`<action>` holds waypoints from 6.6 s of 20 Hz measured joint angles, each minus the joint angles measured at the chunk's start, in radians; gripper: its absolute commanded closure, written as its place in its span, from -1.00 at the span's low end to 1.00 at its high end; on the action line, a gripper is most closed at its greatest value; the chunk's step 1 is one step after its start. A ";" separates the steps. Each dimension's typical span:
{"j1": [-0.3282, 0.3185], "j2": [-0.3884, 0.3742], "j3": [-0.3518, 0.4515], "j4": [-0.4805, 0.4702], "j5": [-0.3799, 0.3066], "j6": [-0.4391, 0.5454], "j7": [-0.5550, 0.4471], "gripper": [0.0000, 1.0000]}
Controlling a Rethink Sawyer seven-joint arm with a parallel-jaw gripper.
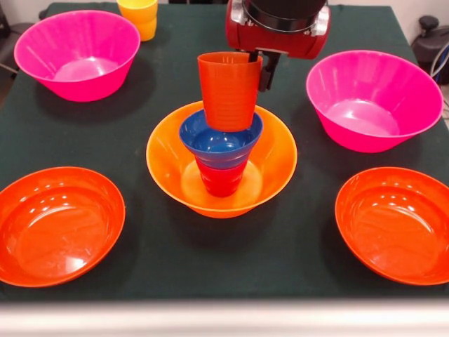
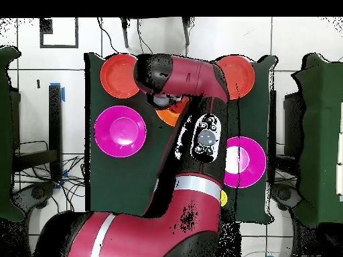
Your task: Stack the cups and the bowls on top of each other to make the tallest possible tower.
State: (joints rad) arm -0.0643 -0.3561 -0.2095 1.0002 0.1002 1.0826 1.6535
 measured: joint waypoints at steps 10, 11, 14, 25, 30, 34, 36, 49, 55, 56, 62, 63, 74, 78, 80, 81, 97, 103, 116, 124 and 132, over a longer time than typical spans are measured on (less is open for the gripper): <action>0.000 0.001 -0.002 0.000 -0.001 0.000 0.000 1.00; 0.000 0.001 -0.002 0.000 -0.001 0.000 0.000 1.00; 0.000 0.001 -0.002 0.000 -0.001 0.000 0.000 1.00; -0.006 0.007 -0.002 0.000 -0.002 0.000 0.000 1.00; -0.020 0.014 -0.002 0.000 -0.003 0.000 0.000 1.00; -0.027 0.018 -0.002 0.000 -0.003 0.000 0.000 1.00; -0.030 0.019 -0.002 0.000 -0.003 0.000 0.000 1.00; -0.031 0.027 -0.002 0.000 -0.003 0.000 0.000 1.00; -0.031 0.044 -0.002 -0.022 -0.003 0.000 0.000 1.00; -0.031 0.045 -0.002 -0.025 -0.003 0.000 0.000 1.00; -0.031 0.062 -0.002 -0.057 -0.003 0.000 0.000 1.00; -0.031 0.063 -0.002 -0.060 -0.003 0.000 0.000 1.00; -0.026 0.072 -0.002 -0.080 -0.002 0.000 0.000 1.00; -0.023 0.072 -0.002 -0.080 -0.002 0.000 0.000 1.00; -0.019 0.071 -0.002 -0.078 -0.002 0.000 0.000 1.00; -0.018 0.070 -0.002 -0.076 -0.002 0.000 0.000 1.00; 0.000 0.048 -0.002 -0.056 -0.001 0.000 0.000 1.00; -0.001 0.045 -0.002 -0.056 -0.002 0.000 0.000 1.00; -0.004 0.045 -0.002 -0.056 -0.002 0.000 0.000 1.00; -0.004 0.045 -0.002 -0.056 -0.002 0.000 0.000 -1.00; -0.004 0.045 -0.002 -0.056 -0.002 0.000 0.000 -1.00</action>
State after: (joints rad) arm -0.0680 -0.3114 -0.2112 0.9445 0.0985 1.0826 1.6535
